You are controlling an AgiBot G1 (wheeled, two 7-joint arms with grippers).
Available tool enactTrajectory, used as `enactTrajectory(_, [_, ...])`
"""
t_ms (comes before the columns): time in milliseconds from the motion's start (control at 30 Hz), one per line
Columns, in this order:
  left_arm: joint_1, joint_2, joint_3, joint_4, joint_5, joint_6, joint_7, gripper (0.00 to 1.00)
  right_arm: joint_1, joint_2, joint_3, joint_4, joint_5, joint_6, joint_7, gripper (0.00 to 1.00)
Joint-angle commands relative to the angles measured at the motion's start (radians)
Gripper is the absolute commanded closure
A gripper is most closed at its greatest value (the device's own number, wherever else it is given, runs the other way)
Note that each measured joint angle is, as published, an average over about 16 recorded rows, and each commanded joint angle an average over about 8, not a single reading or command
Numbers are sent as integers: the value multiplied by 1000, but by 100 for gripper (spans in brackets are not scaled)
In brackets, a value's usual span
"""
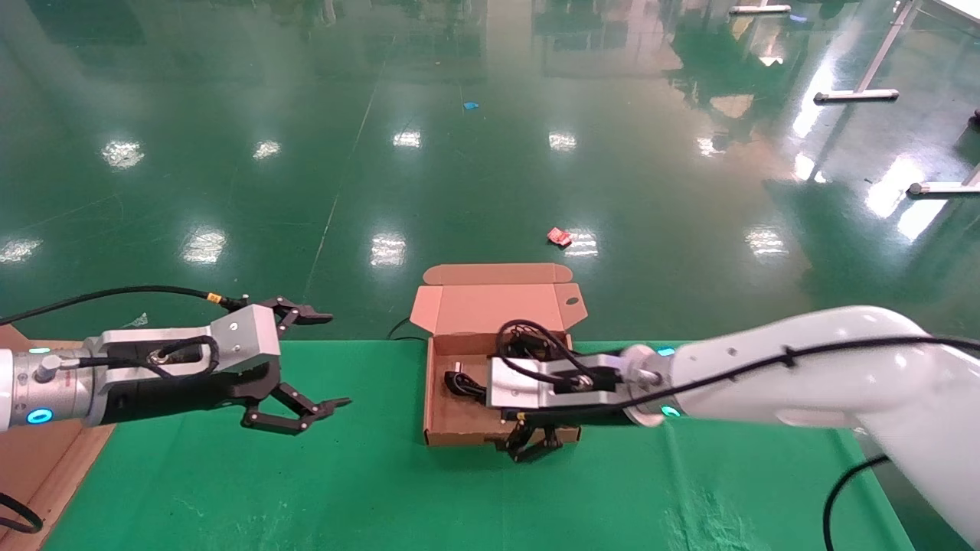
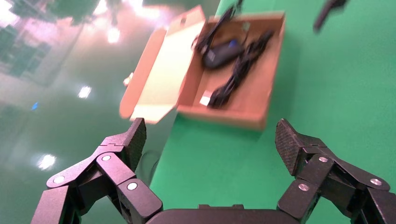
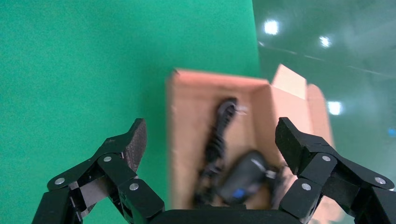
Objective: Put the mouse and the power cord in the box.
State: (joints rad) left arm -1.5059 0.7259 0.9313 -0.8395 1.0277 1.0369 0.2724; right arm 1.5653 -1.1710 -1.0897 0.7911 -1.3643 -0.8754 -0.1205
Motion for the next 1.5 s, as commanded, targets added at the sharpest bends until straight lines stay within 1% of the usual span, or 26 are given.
enactTrajectory(33, [20, -5, -30, -21, -14, 21, -21, 0, -22, 25, 37, 22, 29, -28, 14, 0])
enactTrajectory(1300, [399, -106, -602, -411, -274, 424, -425, 0, -444, 507, 733, 446, 573, -561, 279, 0])
enactTrajectory(1500, [438, -116, -667, -452, -300, 466, -464, 0, -497, 567, 822, 500, 643, -629, 310, 0])
